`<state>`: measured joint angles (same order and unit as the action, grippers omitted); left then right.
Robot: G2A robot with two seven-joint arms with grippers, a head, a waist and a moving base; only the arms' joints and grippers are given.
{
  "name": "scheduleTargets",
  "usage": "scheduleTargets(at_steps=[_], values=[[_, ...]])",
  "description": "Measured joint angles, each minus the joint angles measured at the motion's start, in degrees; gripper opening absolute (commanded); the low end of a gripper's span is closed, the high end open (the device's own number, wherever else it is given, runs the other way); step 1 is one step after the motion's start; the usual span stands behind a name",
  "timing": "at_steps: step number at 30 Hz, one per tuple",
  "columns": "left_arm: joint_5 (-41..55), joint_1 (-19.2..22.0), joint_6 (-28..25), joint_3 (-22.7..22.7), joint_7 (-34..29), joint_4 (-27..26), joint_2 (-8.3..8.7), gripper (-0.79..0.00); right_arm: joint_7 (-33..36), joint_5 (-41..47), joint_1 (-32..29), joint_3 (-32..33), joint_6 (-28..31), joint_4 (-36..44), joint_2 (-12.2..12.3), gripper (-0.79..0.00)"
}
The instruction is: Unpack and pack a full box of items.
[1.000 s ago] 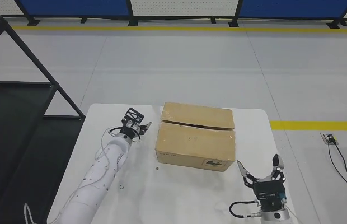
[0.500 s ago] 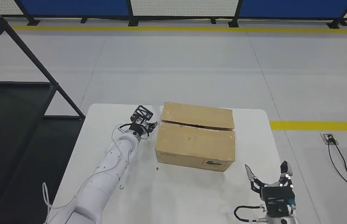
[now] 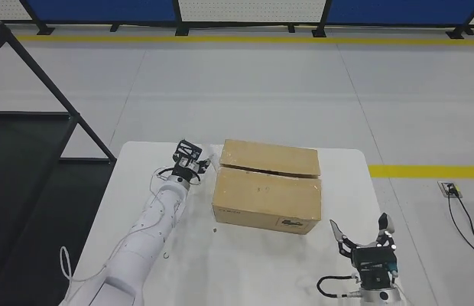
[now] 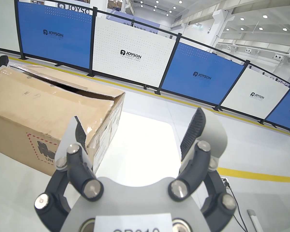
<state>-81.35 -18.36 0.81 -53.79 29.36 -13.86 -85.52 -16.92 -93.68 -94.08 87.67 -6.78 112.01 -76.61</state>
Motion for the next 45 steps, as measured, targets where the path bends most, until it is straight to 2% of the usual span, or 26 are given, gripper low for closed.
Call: scheduleTargets(at_steps=[22, 31, 45], values=[[5.52, -1.46, 4.65, -5.02, 9.18, -2.65, 2.22, 0.0, 0.54, -0.21, 2.51, -0.58, 2.35, -1.16, 0.06, 0.0], [5.79, -4.47, 8.39, -7.01, 12.61, -4.43, 3.68, 0.0, 1.21, -0.98, 3.4, -1.06, 2.96, -1.09, 0.09, 0.0], [8.04, -9.28, 12.49, -11.58, 12.48, -8.81, 6.17, 0.0, 1.86, -2.35, 5.14, -2.0, 4.51, -1.09, 0.19, 0.0]])
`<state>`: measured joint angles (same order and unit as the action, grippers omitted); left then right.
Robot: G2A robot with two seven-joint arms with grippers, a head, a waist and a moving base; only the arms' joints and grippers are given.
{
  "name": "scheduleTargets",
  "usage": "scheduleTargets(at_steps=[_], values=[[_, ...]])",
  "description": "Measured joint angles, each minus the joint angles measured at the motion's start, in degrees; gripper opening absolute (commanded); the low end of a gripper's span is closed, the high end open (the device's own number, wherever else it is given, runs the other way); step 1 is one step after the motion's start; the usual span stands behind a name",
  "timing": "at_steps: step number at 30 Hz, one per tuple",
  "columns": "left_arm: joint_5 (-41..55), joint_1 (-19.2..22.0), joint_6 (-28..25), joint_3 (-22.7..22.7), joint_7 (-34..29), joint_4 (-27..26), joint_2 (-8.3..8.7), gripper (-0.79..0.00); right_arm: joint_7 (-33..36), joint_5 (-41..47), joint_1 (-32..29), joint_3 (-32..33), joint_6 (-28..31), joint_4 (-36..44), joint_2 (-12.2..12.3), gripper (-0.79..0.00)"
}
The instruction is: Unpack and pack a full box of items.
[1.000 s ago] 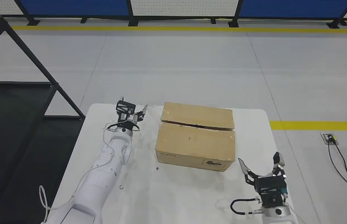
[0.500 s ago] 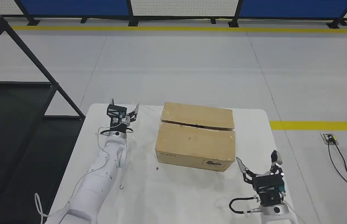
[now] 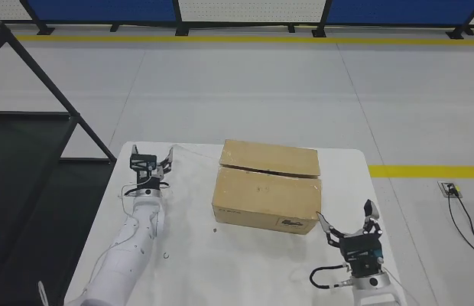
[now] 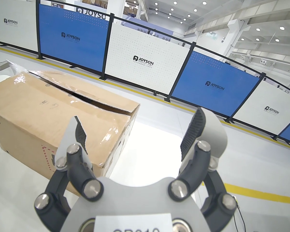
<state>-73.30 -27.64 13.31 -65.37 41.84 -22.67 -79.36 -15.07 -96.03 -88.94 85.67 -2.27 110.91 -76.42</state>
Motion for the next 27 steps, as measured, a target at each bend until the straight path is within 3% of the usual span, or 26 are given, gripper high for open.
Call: scheduleTargets(at_steps=[14, 27], values=[[0.01, -7.02, 4.73, -5.73, -1.4, -10.47, 2.77, 0.0, 0.17, -0.66, 2.26, -0.99, 2.29, -1.29, 0.14, 0.0], [-3.6, -18.11, 10.27, -10.88, -6.69, -24.26, 4.89, 0.0, 0.21, -0.36, 3.13, -1.36, 3.02, -2.52, 0.24, 0.0]])
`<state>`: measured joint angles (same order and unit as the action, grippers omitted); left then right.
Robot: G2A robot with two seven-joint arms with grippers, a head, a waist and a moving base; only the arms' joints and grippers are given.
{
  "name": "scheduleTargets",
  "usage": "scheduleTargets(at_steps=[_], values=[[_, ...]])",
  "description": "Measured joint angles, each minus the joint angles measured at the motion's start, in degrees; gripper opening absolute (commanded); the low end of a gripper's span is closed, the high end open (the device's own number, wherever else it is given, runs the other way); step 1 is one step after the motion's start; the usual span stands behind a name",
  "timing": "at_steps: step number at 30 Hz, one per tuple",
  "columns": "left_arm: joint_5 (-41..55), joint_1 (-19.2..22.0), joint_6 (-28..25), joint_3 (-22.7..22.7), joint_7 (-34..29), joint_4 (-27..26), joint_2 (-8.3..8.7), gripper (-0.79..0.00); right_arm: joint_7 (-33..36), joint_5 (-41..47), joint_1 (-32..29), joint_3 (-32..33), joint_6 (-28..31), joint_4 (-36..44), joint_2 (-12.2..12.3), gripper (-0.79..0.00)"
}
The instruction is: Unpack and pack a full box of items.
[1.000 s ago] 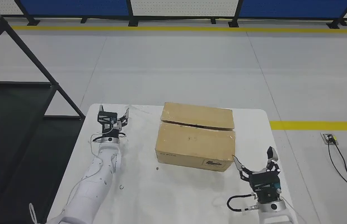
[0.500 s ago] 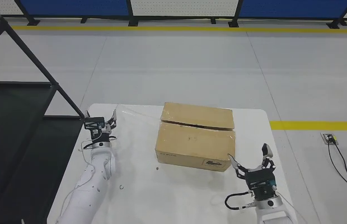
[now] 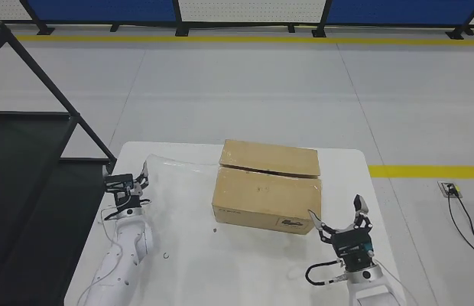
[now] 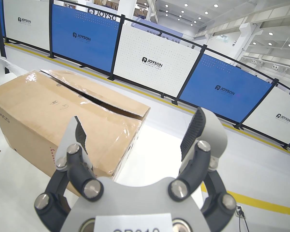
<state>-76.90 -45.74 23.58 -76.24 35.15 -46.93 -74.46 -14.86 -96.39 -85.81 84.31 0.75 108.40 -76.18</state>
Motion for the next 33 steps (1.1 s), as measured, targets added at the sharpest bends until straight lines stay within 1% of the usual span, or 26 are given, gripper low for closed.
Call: scheduleTargets(at_steps=[6, 9, 15, 24, 33], values=[[0.41, -4.78, 1.11, -2.07, -2.29, -4.99, 0.33, 0.0, 0.16, -0.16, 0.49, -0.35, 0.27, -0.01, 0.04, 0.0], [0.69, -6.49, 1.67, -3.13, -3.2, -7.03, 0.44, 0.0, 0.4, -0.59, 0.94, -0.82, 0.53, 0.01, 0.05, 0.0], [1.2, -8.78, 2.85, -4.92, -4.97, -9.39, 0.5, 0.0, 1.01, -1.27, 2.07, -1.68, 1.1, -0.17, 0.07, 0.0], [1.57, -10.89, 3.37, -7.0, -7.85, -10.58, 0.53, 0.0, 1.76, -1.94, 3.47, -2.72, 1.91, -0.47, 0.11, 0.0], [0.39, -12.01, 2.32, -7.25, -8.57, -9.48, 0.35, 0.0, 2.09, -2.18, 3.8, -2.84, 2.2, -0.36, 0.21, 0.0]])
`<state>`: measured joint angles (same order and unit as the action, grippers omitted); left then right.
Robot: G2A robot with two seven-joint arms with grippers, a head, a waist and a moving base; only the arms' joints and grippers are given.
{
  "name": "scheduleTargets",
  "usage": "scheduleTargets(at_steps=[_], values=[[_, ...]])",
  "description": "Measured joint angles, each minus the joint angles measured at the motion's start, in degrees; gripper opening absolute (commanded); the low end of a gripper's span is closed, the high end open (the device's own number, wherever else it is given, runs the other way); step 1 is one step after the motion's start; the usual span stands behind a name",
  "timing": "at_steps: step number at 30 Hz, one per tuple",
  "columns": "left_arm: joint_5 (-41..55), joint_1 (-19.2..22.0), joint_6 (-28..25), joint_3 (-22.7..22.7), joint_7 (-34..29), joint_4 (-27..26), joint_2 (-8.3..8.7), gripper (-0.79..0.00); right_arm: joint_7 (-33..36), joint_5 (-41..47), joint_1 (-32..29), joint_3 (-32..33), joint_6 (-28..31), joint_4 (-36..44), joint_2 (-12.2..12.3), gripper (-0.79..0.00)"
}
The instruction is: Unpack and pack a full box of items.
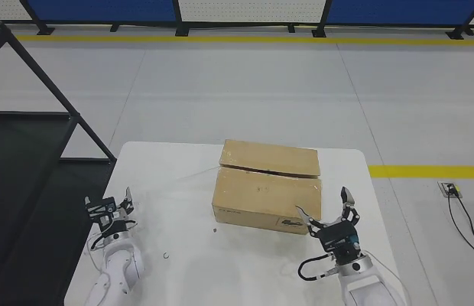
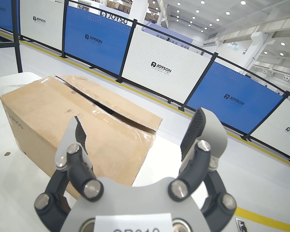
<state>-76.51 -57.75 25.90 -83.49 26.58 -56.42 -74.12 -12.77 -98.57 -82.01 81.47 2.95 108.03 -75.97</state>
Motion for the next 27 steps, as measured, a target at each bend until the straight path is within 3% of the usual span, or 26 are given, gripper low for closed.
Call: scheduleTargets(at_steps=[8, 14, 19, 27], values=[[-0.82, -1.76, -5.4, 1.62, 2.46, -2.56, -0.37, 0.0, 0.5, -0.34, 0.27, -0.4, 0.12, 0.24, 0.06, 0.0], [-11.35, -1.49, -18.18, 4.51, -3.37, -5.01, 0.72, 0.0, 0.46, -0.63, 0.42, -0.81, 0.11, 0.21, 0.08, 0.0], [-17.98, 1.63, -25.25, 6.3, -8.7, -4.49, 1.17, 0.0, -0.37, -0.23, -0.42, -0.48, -0.41, 0.12, 0.14, 0.0], [-17.92, 9.25, -29.46, 8.68, -11.67, 1.89, 0.5, 0.0, -1.91, 1.06, -2.97, 1.17, -1.59, 0.53, 0.31, 0.0]])
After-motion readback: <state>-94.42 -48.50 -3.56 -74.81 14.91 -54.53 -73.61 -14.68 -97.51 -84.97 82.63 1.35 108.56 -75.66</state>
